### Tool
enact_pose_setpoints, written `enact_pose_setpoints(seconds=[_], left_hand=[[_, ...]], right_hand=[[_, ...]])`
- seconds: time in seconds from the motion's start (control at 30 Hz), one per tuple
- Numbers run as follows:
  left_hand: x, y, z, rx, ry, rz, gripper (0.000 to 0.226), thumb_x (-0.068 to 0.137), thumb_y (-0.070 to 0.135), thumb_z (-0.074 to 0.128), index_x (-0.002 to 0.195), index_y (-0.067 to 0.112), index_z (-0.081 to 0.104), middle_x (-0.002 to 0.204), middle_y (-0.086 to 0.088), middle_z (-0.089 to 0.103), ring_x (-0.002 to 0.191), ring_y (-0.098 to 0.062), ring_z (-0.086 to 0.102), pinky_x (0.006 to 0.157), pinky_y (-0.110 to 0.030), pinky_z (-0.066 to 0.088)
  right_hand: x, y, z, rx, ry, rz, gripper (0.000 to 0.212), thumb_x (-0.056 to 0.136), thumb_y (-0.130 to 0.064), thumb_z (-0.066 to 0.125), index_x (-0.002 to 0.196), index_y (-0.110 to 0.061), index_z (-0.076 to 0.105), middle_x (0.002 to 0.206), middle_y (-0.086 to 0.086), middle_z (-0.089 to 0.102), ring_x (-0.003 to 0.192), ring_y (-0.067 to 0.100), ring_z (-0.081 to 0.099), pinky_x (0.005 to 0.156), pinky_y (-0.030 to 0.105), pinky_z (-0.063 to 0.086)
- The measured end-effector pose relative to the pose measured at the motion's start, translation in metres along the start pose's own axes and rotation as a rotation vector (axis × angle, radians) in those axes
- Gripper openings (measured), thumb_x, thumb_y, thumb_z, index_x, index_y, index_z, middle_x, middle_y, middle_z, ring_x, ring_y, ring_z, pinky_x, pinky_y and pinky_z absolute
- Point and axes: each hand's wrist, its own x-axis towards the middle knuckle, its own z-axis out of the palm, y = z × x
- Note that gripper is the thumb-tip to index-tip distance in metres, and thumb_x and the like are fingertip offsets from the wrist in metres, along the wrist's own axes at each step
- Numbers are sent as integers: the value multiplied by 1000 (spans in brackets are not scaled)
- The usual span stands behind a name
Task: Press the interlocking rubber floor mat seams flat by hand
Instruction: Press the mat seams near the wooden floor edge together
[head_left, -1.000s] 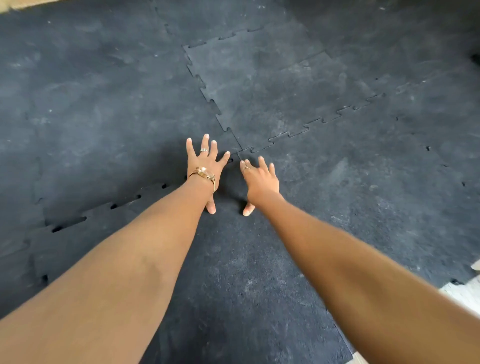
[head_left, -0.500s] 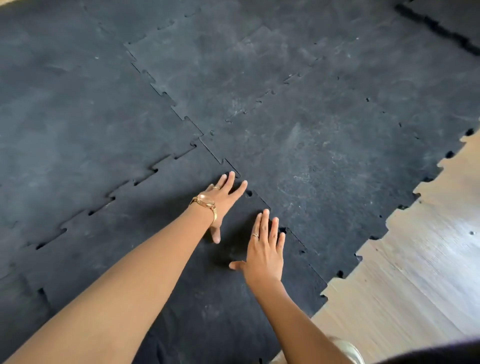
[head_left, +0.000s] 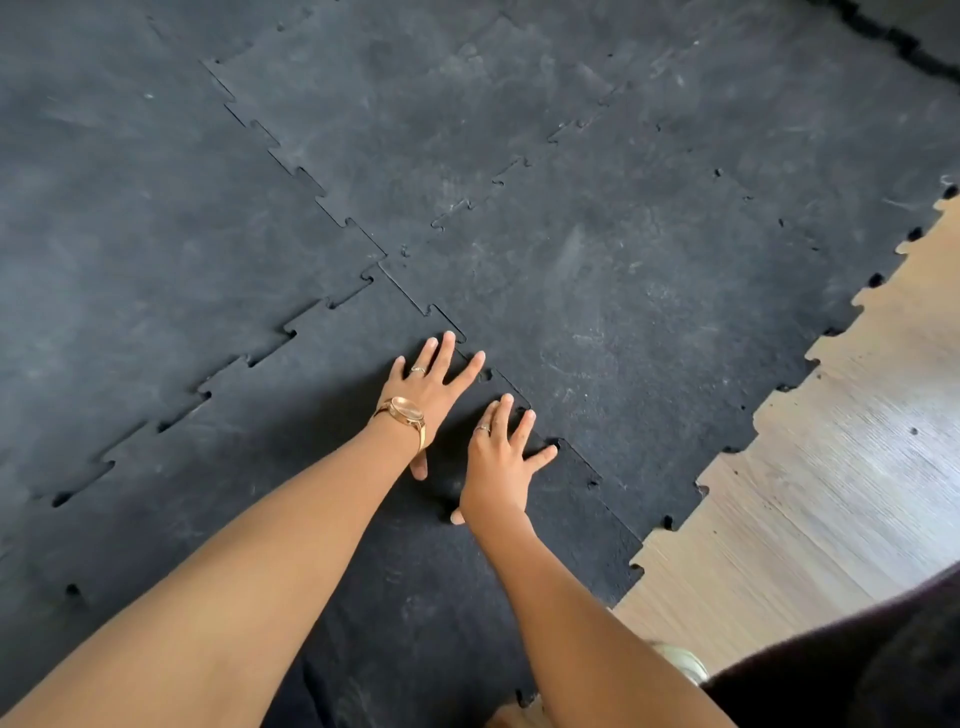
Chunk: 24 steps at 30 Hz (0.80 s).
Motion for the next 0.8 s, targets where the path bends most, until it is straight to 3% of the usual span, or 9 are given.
enact_pose_setpoints(seconds=[0.1, 0.2, 0.23, 0.43, 0.57, 0.8], left_hand=[[-7, 14, -1, 129, 72, 45, 153, 53, 24, 94, 149, 18, -26, 157, -14, -28, 147, -33, -13, 119, -50, 16], [-14, 42, 2, 272, 189, 217, 101, 88, 2, 61, 150, 5, -19, 159, -13, -22, 149, -24, -9, 121, -40, 11], [-15, 48, 5, 285, 204, 262, 92, 91, -2, 53, 150, 3, -18, 159, -14, -21, 149, -23, -9, 121, -37, 8], [-14, 69, 16, 166, 139, 189, 114, 76, -9, 70, 148, -3, -18, 157, -24, -20, 148, -32, -7, 121, -36, 10], [-9, 72, 16, 91, 125, 155, 110, 78, -11, 65, 150, 1, -17, 158, -20, -20, 149, -29, -7, 122, -37, 8], [-15, 91, 13, 36, 132, 40, 90, 92, -2, 50, 150, 3, -19, 159, -18, -20, 149, -28, -4, 122, -38, 4]], right_hand=[[-10, 11, 1, 74, 53, -36, 132, 67, -32, 86, 151, -2, -11, 161, 12, -15, 147, 36, -14, 114, 63, 6], [-33, 40, 14, 192, 122, 47, 140, 66, -56, 79, 149, 1, -18, 159, 17, -20, 148, 31, -17, 121, 46, -2], [-42, 50, 20, 200, 125, 76, 141, 65, -61, 76, 149, 1, -20, 158, 17, -23, 148, 30, -18, 121, 43, -4], [-56, 65, 33, 181, 65, 115, 149, 60, -65, 76, 141, 0, -31, 157, 17, -28, 146, 31, -22, 119, 42, -8], [-53, 70, 30, 223, 45, 85, 152, 55, -65, 78, 144, 1, -26, 157, 18, -27, 146, 30, -22, 115, 38, -15], [-52, 64, 13, 199, -14, 79, 154, 51, -58, 85, 145, 11, -17, 156, 30, -18, 147, 40, -13, 122, 45, -2]])
